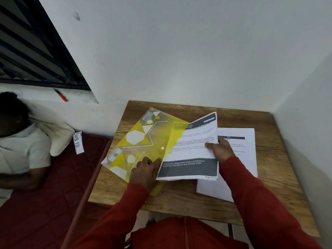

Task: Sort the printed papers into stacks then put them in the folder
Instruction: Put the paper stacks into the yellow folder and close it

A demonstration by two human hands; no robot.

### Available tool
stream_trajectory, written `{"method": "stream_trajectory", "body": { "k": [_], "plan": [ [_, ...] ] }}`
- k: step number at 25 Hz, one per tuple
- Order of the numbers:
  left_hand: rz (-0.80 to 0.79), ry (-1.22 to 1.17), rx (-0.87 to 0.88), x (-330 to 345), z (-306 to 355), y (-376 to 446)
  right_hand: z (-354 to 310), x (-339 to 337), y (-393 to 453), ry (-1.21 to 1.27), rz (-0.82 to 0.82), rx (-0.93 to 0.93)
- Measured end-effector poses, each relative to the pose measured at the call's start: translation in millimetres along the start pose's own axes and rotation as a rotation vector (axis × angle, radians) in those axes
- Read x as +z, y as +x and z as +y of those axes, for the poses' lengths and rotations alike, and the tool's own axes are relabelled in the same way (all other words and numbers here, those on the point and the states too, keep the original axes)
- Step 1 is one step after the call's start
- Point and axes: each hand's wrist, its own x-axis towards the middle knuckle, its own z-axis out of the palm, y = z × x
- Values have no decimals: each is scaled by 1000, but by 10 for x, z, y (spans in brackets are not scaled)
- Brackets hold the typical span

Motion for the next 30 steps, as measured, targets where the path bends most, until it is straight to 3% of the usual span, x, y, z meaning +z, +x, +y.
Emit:
{"method": "stream_trajectory", "body": {
  "k": [7, 12, 18, 22, 25, 27, 30],
  "plan": [
    [-84, 91, -136, -74, -60, -161, 495, 286, -99, -110, 183, -81],
    [26, 132, -227, -87, -143, -221, 565, 386, -157, -107, 260, -90],
    [98, 141, -115, -62, -260, -164, 638, 466, -126, -32, 282, -51],
    [214, 104, -51, -87, -245, -133, 630, 579, -144, 248, 253, 41],
    [296, 82, 0, -141, -150, -78, 539, 723, -179, 518, 107, 164],
    [302, 61, 38, -152, -53, -64, 559, 845, -164, 487, -14, 179],
    [250, -47, 34, -115, -12, -62, 593, 927, -77, 207, -76, 124]
  ]
}}
